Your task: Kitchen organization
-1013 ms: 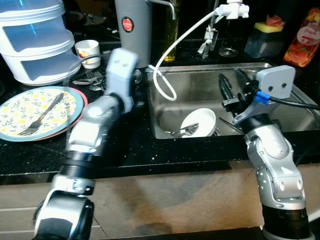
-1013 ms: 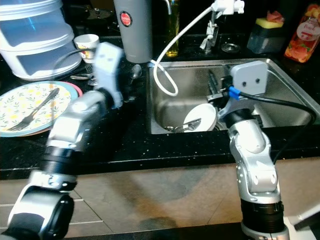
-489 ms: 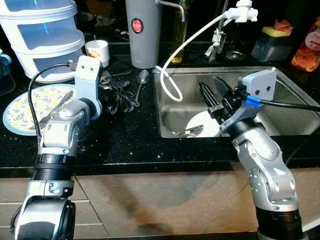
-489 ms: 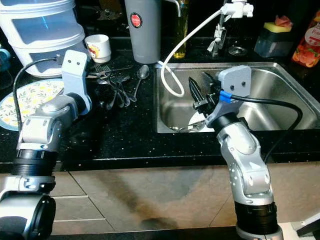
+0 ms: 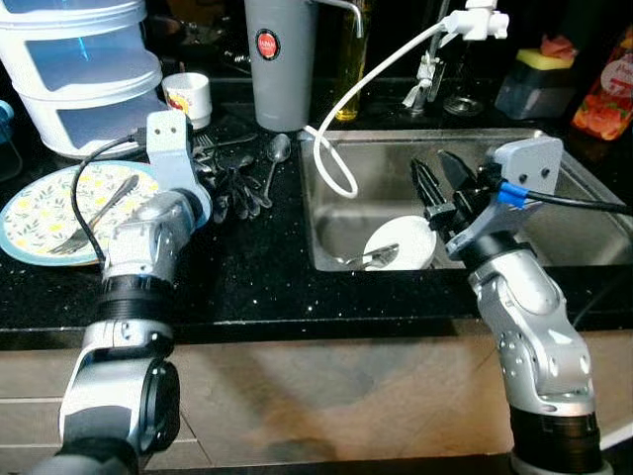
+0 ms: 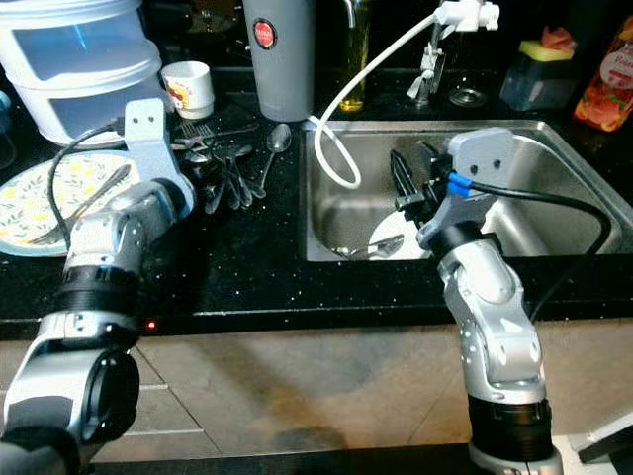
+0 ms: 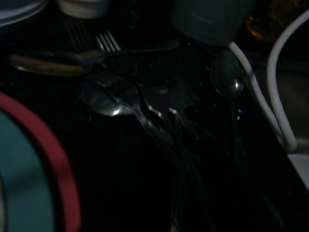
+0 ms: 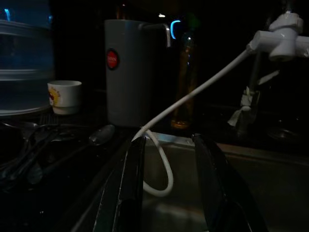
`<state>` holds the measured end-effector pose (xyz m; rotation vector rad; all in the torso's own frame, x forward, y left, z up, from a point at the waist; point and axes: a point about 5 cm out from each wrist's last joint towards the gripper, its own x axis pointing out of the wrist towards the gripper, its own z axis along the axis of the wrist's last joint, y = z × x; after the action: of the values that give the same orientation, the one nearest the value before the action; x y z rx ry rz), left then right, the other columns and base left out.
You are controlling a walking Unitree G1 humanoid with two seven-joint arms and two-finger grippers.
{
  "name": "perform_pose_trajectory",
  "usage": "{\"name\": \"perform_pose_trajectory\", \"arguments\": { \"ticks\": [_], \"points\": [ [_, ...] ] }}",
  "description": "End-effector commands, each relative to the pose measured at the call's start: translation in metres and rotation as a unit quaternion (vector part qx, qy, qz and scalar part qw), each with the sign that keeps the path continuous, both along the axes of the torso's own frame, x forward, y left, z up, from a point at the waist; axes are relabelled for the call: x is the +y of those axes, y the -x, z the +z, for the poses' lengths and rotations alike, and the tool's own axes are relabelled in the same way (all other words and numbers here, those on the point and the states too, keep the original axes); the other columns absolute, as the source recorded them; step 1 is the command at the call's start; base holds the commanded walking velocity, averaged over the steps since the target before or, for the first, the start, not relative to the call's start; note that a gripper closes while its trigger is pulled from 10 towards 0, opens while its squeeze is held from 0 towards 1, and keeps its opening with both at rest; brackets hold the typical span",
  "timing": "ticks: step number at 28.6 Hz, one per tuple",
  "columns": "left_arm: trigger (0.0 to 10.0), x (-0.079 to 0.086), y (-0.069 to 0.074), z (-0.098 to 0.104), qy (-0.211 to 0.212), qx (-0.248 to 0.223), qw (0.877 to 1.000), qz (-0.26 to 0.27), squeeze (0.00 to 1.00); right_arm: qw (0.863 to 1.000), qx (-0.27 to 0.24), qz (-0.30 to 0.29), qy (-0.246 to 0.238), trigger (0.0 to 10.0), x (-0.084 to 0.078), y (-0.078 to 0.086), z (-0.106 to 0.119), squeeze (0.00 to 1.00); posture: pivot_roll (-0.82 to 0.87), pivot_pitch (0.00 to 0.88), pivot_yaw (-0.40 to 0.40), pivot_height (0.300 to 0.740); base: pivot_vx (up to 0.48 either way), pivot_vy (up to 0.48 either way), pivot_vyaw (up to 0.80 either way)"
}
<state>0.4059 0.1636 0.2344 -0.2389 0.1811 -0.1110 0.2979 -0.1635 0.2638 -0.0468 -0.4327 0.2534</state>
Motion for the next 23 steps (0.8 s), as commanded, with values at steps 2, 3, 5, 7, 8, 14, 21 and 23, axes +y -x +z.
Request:
{"name": "perform_pose_trajectory", "arguments": {
  "ticks": [2, 3, 5, 7, 8, 14, 21, 23],
  "points": [
    [10.0, -0.002, -0.003, 0.002, 0.02, 0.003, 1.0, 0.005, 1.0, 1.0, -0.002, -0.003, -0.003, 10.0, -0.001, 0.002, 0.003, 0.0, 0.0, 0.096, 0.024, 0.74, 0.0, 0.0, 0.0],
    [10.0, -0.002, -0.003, 0.002, 0.02, 0.003, 1.0, 0.005, 1.0, 1.0, -0.002, -0.003, -0.003, 10.0, -0.001, 0.002, 0.003, 0.0, 0.0, 0.096, 0.024, 0.74, 0.0, 0.0, 0.0],
    [10.0, 0.0, -0.005, 0.003, 0.039, 0.008, 0.999, 0.013, 0.04, 1.0, -0.002, -0.009, -0.004, 10.0, -0.003, 0.005, 0.003, 0.0, -0.01, 0.106, 0.026, 0.74, 0.0, 0.0, 0.0],
    [10.0, 0.002, -0.007, 0.001, 0.074, 0.025, 0.997, 0.026, 0.0, 1.0, 0.0, -0.014, -0.004, 10.0, -0.005, 0.007, 0.003, 0.0, -0.01, 0.119, 0.026, 0.74, 0.0, 0.0, 0.0],
    [10.0, 0.002, -0.008, 0.001, 0.085, 0.031, 0.995, 0.033, 0.0, 1.0, 0.001, -0.015, -0.004, 10.0, -0.006, 0.008, 0.002, 0.0, -0.01, 0.121, 0.026, 0.74, 0.0, 0.0, 0.0],
    [10.0, -0.001, -0.012, 0.003, 0.127, 0.046, 0.99, 0.036, 0.0, 1.0, 0.001, -0.016, -0.003, 10.0, -0.007, 0.009, 0.004, 0.0, 0.0, 0.133, 0.034, 0.74, 0.0, 0.0, 0.0],
    [9.8, 0.002, -0.014, -0.002, 0.154, 0.065, 0.984, 0.053, 0.0, 1.0, 0.004, -0.015, -0.011, 10.0, -0.003, 0.009, 0.001, 0.0, 0.01, 0.14, 0.051, 0.74, 0.0, 0.0, 0.0],
    [2.7, 0.004, -0.015, -0.004, 0.159, 0.071, 0.983, 0.058, 0.0, 1.0, 0.007, -0.015, -0.014, 10.0, -0.002, 0.01, 0.0, 0.0, 0.01, 0.14, 0.055, 0.74, 0.0, 0.0, 0.0]
  ]
}}
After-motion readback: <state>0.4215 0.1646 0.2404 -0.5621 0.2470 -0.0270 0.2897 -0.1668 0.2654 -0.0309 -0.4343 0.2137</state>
